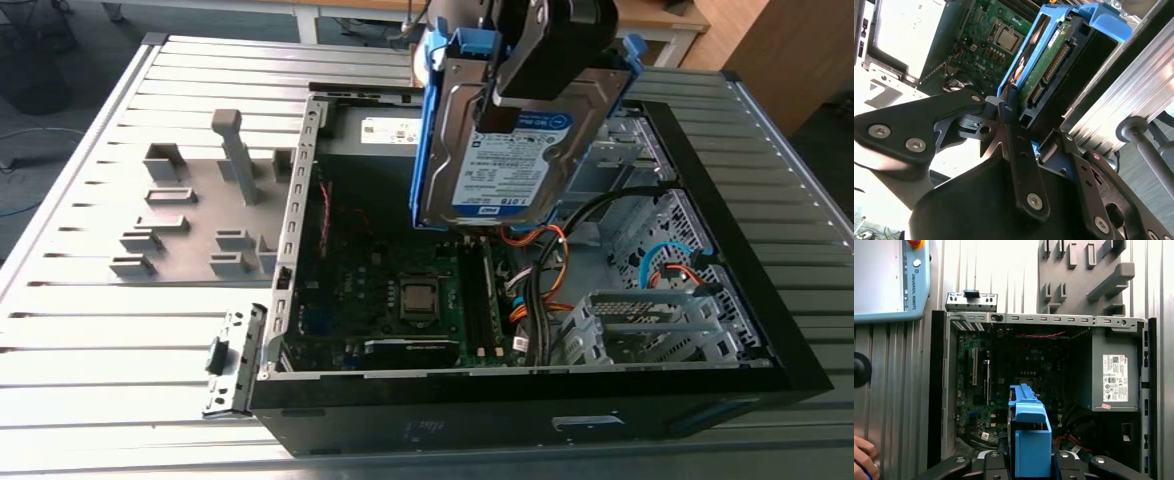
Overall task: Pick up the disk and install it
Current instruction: 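Pick up the disk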
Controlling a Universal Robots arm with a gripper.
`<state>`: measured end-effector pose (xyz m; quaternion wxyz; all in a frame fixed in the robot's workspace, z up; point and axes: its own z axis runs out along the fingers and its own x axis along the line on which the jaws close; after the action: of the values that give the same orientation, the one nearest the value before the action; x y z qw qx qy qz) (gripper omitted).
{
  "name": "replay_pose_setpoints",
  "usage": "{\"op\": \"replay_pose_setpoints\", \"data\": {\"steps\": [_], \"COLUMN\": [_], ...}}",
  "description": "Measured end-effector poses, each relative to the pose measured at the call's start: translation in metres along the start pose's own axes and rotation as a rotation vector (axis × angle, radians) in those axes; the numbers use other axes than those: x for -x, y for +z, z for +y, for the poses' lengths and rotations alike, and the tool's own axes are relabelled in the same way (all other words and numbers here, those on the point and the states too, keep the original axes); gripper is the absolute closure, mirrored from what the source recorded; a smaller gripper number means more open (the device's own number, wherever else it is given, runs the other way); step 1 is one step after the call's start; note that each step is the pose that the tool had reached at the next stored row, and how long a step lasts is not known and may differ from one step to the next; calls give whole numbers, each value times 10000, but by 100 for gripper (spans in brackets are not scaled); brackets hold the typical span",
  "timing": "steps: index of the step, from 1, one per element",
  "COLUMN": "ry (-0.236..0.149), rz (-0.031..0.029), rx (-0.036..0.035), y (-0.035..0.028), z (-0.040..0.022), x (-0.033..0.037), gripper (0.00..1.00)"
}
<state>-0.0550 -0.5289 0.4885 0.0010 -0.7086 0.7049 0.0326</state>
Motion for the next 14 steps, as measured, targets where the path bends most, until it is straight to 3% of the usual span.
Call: {"op": "replay_pose_setpoints", "data": {"steps": [14], "ry": [0], "rz": [-1], "rx": [0], "y": [-3], "z": [1], "x": [-93], "gripper": [64]}}
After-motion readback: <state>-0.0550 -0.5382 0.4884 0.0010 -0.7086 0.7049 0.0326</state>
